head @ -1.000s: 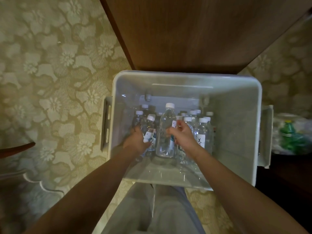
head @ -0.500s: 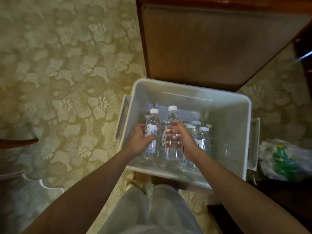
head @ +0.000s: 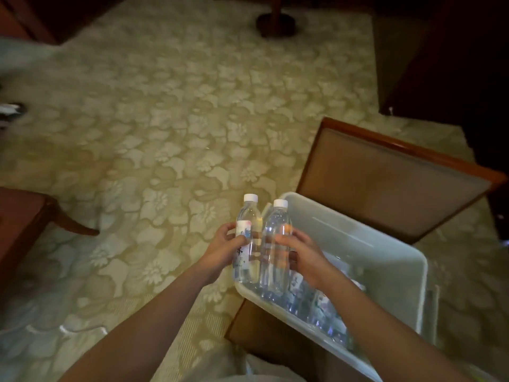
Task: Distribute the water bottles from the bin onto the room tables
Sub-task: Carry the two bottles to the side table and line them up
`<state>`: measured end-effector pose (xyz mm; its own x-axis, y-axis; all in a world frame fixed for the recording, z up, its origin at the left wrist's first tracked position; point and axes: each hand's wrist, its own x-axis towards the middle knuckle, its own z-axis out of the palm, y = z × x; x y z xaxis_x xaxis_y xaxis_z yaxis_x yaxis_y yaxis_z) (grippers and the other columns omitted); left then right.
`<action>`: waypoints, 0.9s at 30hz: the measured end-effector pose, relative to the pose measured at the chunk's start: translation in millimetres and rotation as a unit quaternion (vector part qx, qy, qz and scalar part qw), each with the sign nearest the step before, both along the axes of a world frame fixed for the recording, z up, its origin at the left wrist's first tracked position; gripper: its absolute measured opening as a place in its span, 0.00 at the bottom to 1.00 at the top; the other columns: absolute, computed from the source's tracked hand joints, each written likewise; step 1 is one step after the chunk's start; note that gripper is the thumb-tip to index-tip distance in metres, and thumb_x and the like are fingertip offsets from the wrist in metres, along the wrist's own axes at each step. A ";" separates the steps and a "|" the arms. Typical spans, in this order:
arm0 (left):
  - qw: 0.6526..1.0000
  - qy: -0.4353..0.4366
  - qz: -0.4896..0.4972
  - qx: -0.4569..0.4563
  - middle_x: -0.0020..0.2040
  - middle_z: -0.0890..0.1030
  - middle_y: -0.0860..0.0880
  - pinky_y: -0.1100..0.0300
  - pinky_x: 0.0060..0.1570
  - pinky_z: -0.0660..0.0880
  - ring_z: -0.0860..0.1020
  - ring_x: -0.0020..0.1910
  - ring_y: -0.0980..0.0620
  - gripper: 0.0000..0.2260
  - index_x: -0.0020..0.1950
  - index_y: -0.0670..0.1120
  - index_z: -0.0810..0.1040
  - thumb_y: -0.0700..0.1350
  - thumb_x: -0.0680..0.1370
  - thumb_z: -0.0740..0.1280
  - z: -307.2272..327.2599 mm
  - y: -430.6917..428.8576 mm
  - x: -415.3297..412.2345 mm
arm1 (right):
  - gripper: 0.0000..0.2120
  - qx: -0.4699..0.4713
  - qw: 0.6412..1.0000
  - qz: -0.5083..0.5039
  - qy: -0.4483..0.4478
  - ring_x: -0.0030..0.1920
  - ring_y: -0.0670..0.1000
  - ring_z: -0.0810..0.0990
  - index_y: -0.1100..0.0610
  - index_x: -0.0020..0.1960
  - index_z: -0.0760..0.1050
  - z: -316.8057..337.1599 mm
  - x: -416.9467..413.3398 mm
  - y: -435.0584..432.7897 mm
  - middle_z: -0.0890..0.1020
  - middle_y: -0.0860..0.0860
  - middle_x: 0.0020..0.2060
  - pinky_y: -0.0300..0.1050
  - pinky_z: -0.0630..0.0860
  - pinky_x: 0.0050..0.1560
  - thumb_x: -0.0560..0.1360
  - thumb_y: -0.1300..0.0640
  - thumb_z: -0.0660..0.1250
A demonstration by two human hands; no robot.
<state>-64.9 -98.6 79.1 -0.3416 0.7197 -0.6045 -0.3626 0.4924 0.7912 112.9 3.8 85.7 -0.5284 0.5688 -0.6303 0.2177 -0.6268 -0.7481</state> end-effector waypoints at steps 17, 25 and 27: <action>0.954 -0.011 0.219 0.206 0.53 0.83 0.40 0.51 0.41 0.81 0.84 0.44 0.43 0.25 0.67 0.38 0.71 0.38 0.70 0.67 87.1 -296.0 -144.5 | 0.25 0.037 0.961 0.250 0.108 0.38 0.53 0.86 0.60 0.66 0.70 85.7 -213.8 -208.4 0.86 0.51 0.42 0.52 0.81 0.45 0.72 0.63 0.74; 0.910 0.053 0.334 0.240 0.61 0.79 0.35 0.46 0.48 0.79 0.81 0.53 0.36 0.26 0.70 0.38 0.70 0.37 0.72 0.68 107.1 -455.1 -167.8 | 0.30 0.055 0.897 0.416 0.143 0.44 0.55 0.86 0.55 0.63 0.74 106.9 -304.6 -339.7 0.86 0.54 0.48 0.58 0.79 0.55 0.64 0.59 0.81; 0.896 0.065 0.366 0.245 0.59 0.80 0.37 0.45 0.48 0.79 0.81 0.53 0.37 0.24 0.68 0.38 0.70 0.37 0.72 0.68 110.8 -485.6 -169.5 | 0.27 0.055 0.876 0.456 0.148 0.42 0.53 0.86 0.54 0.61 0.74 111.5 -322.0 -366.8 0.86 0.52 0.46 0.58 0.80 0.54 0.64 0.59 0.79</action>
<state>-234.4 -584.2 189.9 -0.8743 0.4427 -0.1989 -0.3362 -0.2568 0.9061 -209.1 -363.0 197.2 -0.9260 -0.1258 -0.3560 0.3758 -0.2146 -0.9015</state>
